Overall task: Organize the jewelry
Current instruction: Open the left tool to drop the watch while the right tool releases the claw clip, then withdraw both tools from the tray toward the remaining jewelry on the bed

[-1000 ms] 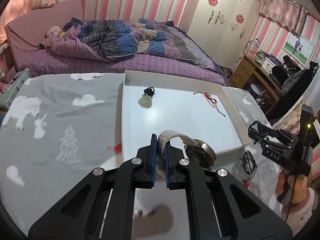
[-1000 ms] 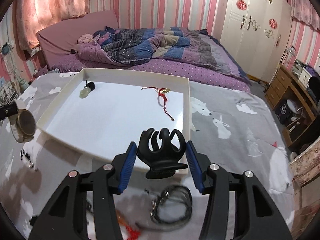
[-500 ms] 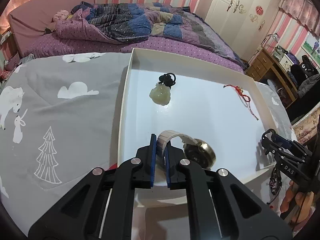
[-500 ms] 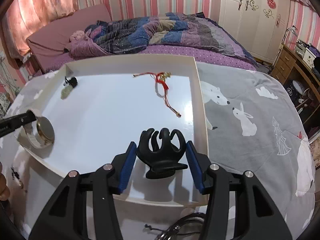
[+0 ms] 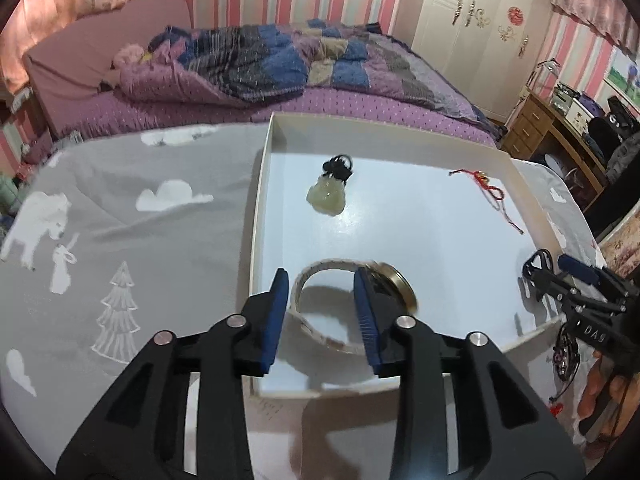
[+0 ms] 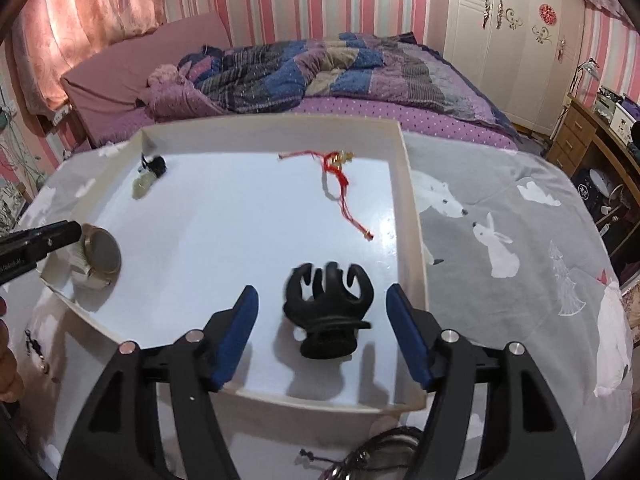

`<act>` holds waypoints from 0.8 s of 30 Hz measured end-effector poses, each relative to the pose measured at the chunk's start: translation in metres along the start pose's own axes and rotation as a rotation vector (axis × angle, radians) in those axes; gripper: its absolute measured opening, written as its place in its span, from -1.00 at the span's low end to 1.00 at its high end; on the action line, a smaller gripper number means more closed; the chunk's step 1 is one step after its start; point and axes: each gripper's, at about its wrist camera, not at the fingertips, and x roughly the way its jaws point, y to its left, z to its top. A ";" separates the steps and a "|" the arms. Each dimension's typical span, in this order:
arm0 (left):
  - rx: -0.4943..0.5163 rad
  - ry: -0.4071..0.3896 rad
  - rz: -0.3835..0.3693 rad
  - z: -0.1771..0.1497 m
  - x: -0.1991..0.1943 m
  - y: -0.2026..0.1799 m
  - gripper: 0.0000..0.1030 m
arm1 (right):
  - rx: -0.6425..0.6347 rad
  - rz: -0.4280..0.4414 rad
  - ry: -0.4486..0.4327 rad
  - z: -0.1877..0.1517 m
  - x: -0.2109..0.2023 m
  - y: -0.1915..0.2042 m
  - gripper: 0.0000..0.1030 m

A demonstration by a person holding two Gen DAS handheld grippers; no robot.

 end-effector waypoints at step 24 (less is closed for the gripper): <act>-0.022 -0.011 0.090 -0.094 -0.119 0.039 -0.08 | 0.005 -0.003 -0.031 -0.072 -0.096 -0.021 0.30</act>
